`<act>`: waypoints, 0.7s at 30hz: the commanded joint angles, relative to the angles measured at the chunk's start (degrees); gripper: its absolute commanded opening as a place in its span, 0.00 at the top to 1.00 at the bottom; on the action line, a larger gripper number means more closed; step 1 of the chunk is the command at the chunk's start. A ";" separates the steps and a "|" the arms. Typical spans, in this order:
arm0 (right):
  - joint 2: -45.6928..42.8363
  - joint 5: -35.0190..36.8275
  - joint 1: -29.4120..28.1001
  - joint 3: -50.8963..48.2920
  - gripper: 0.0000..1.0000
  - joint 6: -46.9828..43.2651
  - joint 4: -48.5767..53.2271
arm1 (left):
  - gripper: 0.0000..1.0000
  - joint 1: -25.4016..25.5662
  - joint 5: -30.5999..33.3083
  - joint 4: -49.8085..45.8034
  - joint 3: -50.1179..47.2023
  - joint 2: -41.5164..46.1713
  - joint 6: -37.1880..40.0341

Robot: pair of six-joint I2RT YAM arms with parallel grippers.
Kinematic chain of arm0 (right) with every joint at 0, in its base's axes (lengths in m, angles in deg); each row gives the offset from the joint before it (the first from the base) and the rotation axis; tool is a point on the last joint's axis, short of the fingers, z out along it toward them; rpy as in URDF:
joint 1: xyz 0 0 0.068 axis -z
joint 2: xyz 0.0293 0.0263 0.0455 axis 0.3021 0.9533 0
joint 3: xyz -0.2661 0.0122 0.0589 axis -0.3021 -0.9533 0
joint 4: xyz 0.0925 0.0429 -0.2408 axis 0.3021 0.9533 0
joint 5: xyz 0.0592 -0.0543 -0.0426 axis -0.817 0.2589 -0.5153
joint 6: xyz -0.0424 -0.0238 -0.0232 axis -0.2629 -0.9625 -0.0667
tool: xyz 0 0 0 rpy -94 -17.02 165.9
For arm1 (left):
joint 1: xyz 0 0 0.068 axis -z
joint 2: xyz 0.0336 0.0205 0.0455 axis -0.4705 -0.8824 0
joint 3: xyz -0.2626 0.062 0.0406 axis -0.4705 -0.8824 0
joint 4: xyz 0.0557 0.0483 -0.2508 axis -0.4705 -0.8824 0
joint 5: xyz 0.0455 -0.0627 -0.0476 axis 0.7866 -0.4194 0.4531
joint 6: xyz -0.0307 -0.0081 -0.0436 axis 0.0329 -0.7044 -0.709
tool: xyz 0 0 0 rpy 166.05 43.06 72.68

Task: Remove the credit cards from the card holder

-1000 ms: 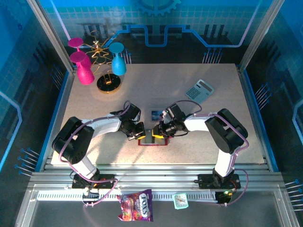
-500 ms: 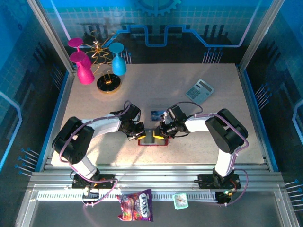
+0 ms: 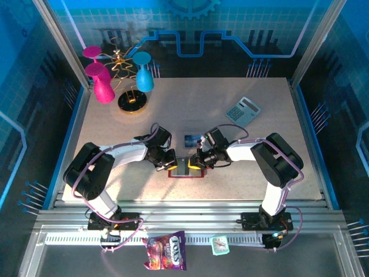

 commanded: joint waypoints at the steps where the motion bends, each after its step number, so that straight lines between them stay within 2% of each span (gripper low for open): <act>1: -2.14 0.33 1.18 -0.89 0.93 -1.76 2.32 | 0.93 0.54 1.06 -3.29 -0.13 -0.82 1.53; 21: -7.76 4.20 4.41 0.63 0.95 -9.36 14.67 | 0.93 0.59 1.12 -3.45 -0.46 0.13 1.44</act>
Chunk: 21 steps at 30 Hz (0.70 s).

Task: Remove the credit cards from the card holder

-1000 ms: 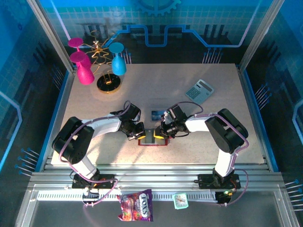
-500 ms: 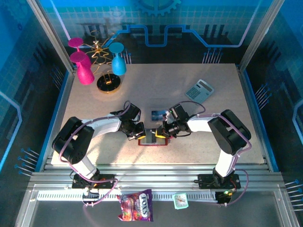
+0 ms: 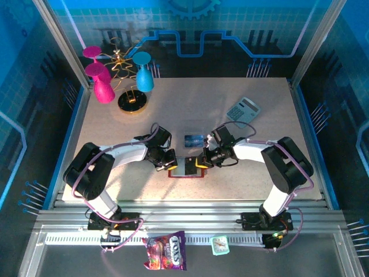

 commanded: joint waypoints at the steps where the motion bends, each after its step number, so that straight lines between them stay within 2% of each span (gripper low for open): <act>1: -1.76 1.25 0.93 0.94 0.95 -1.98 3.54 | 0.93 0.59 1.08 -3.44 -0.44 0.14 1.35; 15: -1.78 1.27 0.42 1.76 0.94 -0.87 3.08 | 0.93 0.58 0.86 -3.30 -0.60 0.37 1.33; 21: -1.59 -0.28 -0.81 1.75 0.86 1.72 0.46 | 0.93 0.59 0.77 -3.17 -0.25 0.15 1.35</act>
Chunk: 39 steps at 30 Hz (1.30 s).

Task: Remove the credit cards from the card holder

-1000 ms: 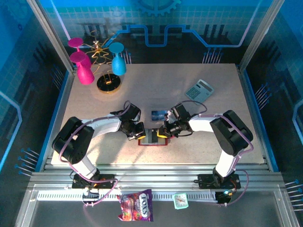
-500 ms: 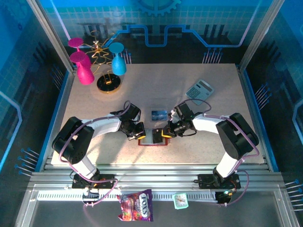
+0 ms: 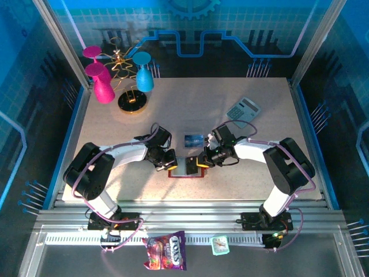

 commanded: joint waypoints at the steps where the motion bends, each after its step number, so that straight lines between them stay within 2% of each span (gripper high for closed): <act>1: -0.84 -1.00 -1.20 1.05 0.84 2.17 -1.42 | 0.93 0.53 0.65 -3.19 -0.28 0.01 1.43; 16: -1.67 0.14 -2.45 1.93 0.83 2.96 -0.45 | 0.93 0.54 0.66 -2.95 -0.28 0.04 1.62; 28: -2.72 0.85 -2.44 1.96 0.89 2.89 0.21 | 0.92 0.54 1.10 -2.34 -0.77 1.52 1.53; 39: -5.44 3.71 -1.75 5.89 0.94 -3.09 9.15 | 0.89 0.49 1.96 -3.29 -0.37 4.61 0.96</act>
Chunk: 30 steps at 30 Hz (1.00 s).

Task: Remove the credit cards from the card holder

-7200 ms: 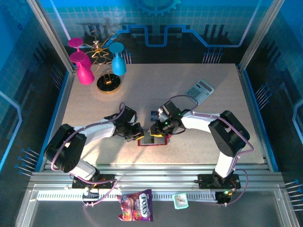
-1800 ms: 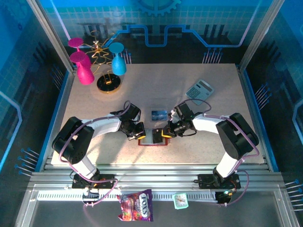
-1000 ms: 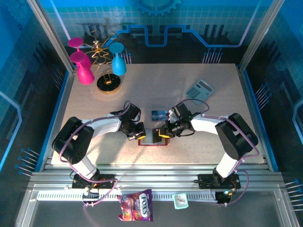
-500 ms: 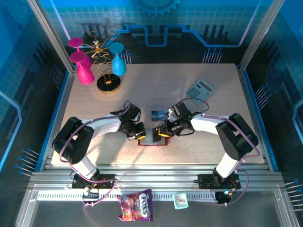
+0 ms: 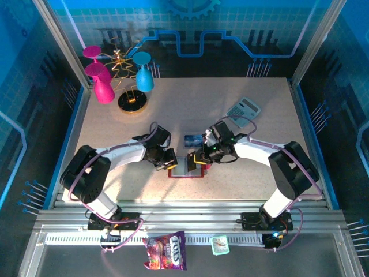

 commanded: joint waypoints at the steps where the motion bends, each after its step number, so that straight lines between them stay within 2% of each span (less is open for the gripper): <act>1: -2.06 1.43 0.37 2.34 0.95 -3.76 5.31 | 0.89 0.38 1.28 -2.38 -0.34 2.07 0.93; 5: -2.73 3.00 0.76 4.32 1.00 -7.18 8.98 | 0.88 0.33 1.70 -2.68 -0.45 2.88 0.93; 9: -2.81 5.23 1.11 7.15 1.00 -13.37 14.07 | 0.88 0.24 1.92 -3.19 -0.36 3.45 1.01; 16: -1.95 10.64 0.61 14.90 1.00 -34.24 27.04 | 0.88 -0.07 2.51 -3.57 -1.01 4.94 1.04; 20: -1.68 15.72 0.51 17.75 1.00 -44.59 31.23 | 0.87 -0.23 2.92 -3.62 -1.29 5.65 0.95; 25: -1.29 15.93 -0.12 20.90 1.00 -60.90 36.04 | 0.88 -0.25 3.83 -3.04 -2.10 7.55 0.39; 30: 2.05 17.26 -0.13 28.30 1.00 -71.85 43.16 | 0.87 -0.44 5.58 -3.20 -2.81 10.58 0.23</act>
